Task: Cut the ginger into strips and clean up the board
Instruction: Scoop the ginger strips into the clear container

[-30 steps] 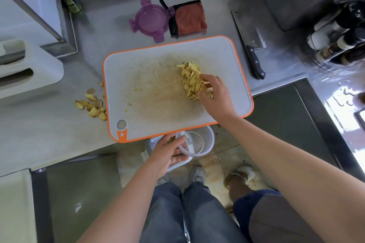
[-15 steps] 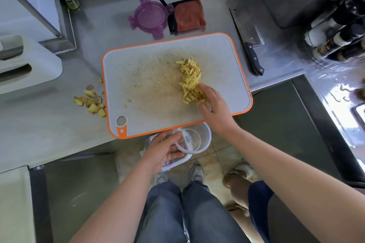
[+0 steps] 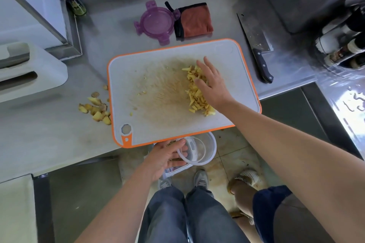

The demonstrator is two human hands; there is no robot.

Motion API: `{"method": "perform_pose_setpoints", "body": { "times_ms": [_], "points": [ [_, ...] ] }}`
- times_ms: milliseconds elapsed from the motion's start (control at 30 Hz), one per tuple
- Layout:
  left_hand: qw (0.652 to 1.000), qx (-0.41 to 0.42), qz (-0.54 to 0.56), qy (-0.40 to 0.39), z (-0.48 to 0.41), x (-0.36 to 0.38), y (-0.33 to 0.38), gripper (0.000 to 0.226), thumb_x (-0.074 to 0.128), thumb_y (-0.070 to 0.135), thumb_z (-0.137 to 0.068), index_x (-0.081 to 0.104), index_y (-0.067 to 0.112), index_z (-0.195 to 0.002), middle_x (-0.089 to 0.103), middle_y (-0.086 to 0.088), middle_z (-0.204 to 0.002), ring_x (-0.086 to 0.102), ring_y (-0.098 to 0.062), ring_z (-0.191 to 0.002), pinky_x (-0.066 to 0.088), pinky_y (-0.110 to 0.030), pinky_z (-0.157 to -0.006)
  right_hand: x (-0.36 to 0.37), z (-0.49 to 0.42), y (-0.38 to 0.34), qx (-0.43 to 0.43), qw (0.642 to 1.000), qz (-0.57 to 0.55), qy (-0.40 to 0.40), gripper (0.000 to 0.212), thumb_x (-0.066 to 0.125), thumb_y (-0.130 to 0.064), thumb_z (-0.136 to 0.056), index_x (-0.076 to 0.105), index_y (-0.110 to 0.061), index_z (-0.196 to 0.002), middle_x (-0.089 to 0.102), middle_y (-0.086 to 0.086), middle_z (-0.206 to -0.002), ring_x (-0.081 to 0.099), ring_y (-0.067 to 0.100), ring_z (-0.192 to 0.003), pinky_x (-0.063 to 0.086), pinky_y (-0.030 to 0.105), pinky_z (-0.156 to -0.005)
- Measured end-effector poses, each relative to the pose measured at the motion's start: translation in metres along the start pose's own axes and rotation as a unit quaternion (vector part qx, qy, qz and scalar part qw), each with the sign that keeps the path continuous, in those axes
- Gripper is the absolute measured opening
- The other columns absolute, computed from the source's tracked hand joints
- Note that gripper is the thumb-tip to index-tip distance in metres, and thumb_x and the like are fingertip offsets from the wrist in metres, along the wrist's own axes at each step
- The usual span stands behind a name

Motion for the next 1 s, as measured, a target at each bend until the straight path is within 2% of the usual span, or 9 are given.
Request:
{"method": "perform_pose_setpoints", "body": {
  "times_ms": [67,133,233,300,433,600,733,800,1000],
  "points": [
    [1.000,-0.003,-0.001,0.002,-0.002,-0.001,0.001,0.032,0.069,0.023,-0.087,0.065,0.009,-0.115,0.073,-0.014,-0.105,0.070,-0.027,-0.096,0.055,-0.050,-0.088,0.003,-0.004,-0.003,-0.012,0.999,0.040,-0.032,0.052,0.042,-0.032,-0.100,0.030,-0.023,-0.149,0.022,-0.001,-0.158,0.015,0.016,-0.145,0.009,0.034,-0.116],
    [1.000,-0.007,0.000,0.002,-0.002,-0.001,0.002,0.028,0.069,0.022,-0.087,0.066,0.010,-0.113,0.073,-0.014,-0.103,0.071,-0.025,-0.093,0.057,-0.048,-0.086,0.003,-0.002,-0.005,-0.038,0.998,0.028,-0.038,0.048,0.042,-0.033,-0.097,0.041,-0.020,-0.143,0.039,0.001,-0.147,0.029,0.018,-0.137,0.019,0.032,-0.113],
    [1.000,-0.007,-0.004,0.003,-0.001,-0.001,0.004,0.026,0.069,0.021,-0.087,0.066,0.010,-0.110,0.073,-0.015,-0.103,0.072,-0.024,-0.091,0.059,-0.044,-0.081,-0.003,-0.002,-0.006,-0.060,0.998,-0.031,0.016,0.046,0.044,-0.031,-0.086,0.057,-0.016,-0.128,0.051,0.004,-0.128,0.044,0.019,-0.122,0.034,0.036,-0.106],
    [1.000,-0.008,-0.003,0.007,0.000,-0.002,0.004,0.027,0.070,0.020,-0.086,0.066,0.009,-0.110,0.073,-0.016,-0.104,0.071,-0.026,-0.093,0.059,-0.045,-0.081,-0.007,-0.010,-0.003,-0.048,0.997,-0.044,0.040,0.046,0.045,-0.030,-0.088,0.056,-0.016,-0.131,0.045,0.005,-0.139,0.038,0.019,-0.130,0.028,0.035,-0.111],
    [1.000,-0.013,-0.003,0.015,0.001,-0.002,0.007,0.026,0.071,0.021,-0.084,0.067,0.008,-0.107,0.072,-0.017,-0.106,0.069,-0.030,-0.100,0.057,-0.049,-0.086,0.007,-0.018,0.000,-0.043,0.996,0.061,-0.051,0.055,0.036,-0.039,-0.096,0.032,-0.021,-0.149,0.023,0.000,-0.158,0.011,0.013,-0.147,0.002,0.037,-0.119],
    [1.000,-0.018,-0.012,0.013,0.001,-0.003,0.008,0.025,0.071,0.022,-0.085,0.068,0.008,-0.105,0.072,-0.016,-0.106,0.069,-0.030,-0.100,0.059,-0.044,-0.082,0.003,-0.018,-0.003,-0.087,0.996,-0.003,-0.011,0.037,0.047,-0.026,-0.095,0.057,-0.016,-0.128,0.055,0.002,-0.129,0.045,0.016,-0.123,0.035,0.038,-0.106],
    [1.000,-0.015,-0.014,0.011,0.002,-0.003,0.009,0.035,0.073,0.024,-0.081,0.067,0.007,-0.110,0.073,-0.016,-0.105,0.069,-0.029,-0.100,0.060,-0.041,-0.077,0.011,-0.033,-0.004,-0.093,0.992,0.048,-0.074,0.048,0.046,-0.027,-0.099,0.039,-0.018,-0.145,0.030,0.000,-0.155,0.019,0.014,-0.145,0.007,0.035,-0.120],
    [1.000,-0.015,-0.014,0.008,0.003,-0.003,0.010,0.042,0.075,0.028,-0.075,0.067,0.007,-0.111,0.073,-0.015,-0.104,0.070,-0.028,-0.099,0.060,-0.040,-0.075,0.017,-0.031,-0.004,-0.121,0.985,0.064,-0.104,0.044,0.044,-0.025,-0.100,0.042,-0.017,-0.144,0.033,0.000,-0.153,0.017,0.013,-0.146,0.001,0.036,-0.120],
    [1.000,-0.015,-0.010,0.011,0.002,-0.001,0.009,0.030,0.072,0.021,-0.084,0.067,0.007,-0.109,0.073,-0.016,-0.103,0.071,-0.027,-0.096,0.060,-0.041,-0.075,0.005,-0.007,-0.001,-0.145,0.987,-0.020,-0.069,0.026,0.053,-0.013,-0.096,0.070,-0.015,-0.115,0.065,-0.002,-0.124,0.045,0.009,-0.131,0.033,0.027,-0.112]
  ]
}}
Point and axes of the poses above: each hand's wrist, its own z-axis away from the middle knuckle, its own x-axis out of the palm, y = z × x, the point moved 2 cm from there along -z, towards the middle knuckle
